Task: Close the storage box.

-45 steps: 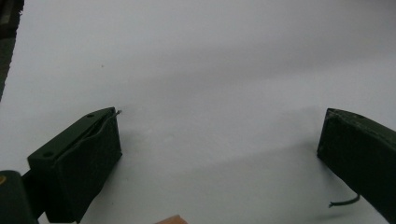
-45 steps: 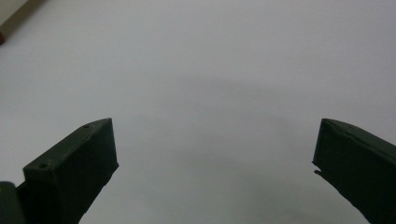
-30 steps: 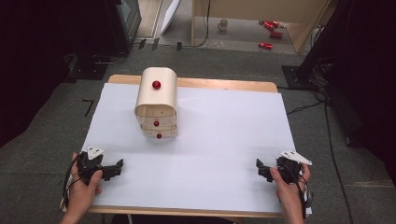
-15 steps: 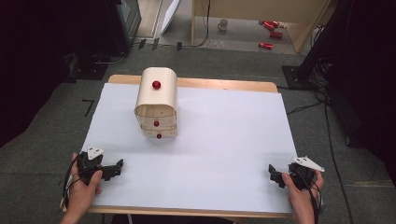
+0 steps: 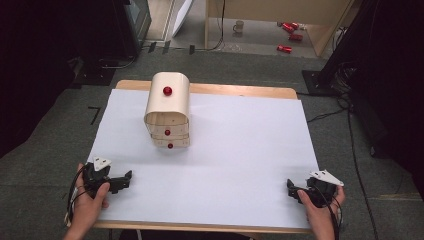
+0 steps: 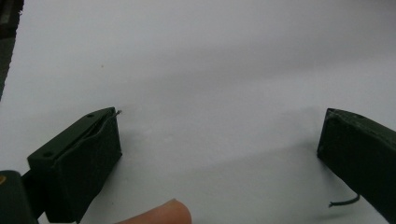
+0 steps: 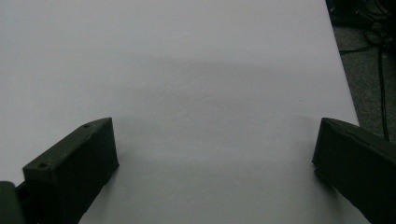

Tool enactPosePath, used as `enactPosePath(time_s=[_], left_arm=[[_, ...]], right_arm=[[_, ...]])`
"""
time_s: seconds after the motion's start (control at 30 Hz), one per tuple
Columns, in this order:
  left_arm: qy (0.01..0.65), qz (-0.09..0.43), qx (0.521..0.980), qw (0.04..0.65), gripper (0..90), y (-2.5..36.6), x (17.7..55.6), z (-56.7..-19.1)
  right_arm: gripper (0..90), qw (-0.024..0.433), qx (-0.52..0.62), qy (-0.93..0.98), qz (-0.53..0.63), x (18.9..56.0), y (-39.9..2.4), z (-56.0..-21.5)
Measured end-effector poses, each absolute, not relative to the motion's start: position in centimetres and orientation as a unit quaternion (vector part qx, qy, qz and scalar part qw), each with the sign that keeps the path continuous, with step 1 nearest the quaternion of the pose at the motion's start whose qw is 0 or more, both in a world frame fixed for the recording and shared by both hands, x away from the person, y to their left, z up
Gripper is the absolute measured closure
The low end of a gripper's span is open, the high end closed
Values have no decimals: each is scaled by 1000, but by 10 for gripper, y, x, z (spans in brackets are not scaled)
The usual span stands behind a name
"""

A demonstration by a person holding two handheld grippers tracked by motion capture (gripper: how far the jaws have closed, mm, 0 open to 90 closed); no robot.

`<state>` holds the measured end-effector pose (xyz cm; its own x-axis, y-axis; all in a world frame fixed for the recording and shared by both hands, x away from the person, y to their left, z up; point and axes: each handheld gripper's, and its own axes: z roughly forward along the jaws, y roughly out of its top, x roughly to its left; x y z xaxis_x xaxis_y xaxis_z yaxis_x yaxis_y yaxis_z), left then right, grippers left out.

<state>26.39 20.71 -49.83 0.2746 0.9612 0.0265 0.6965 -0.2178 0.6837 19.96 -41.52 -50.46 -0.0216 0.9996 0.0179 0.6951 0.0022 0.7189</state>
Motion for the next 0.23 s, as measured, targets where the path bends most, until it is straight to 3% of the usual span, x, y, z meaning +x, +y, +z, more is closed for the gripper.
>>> enactPosePath(time_s=[0.23], left_arm=[[556,231,745,286,0,207,264,-498]], right_arm=[[0,267,647,655,285,200,-415,-505]])
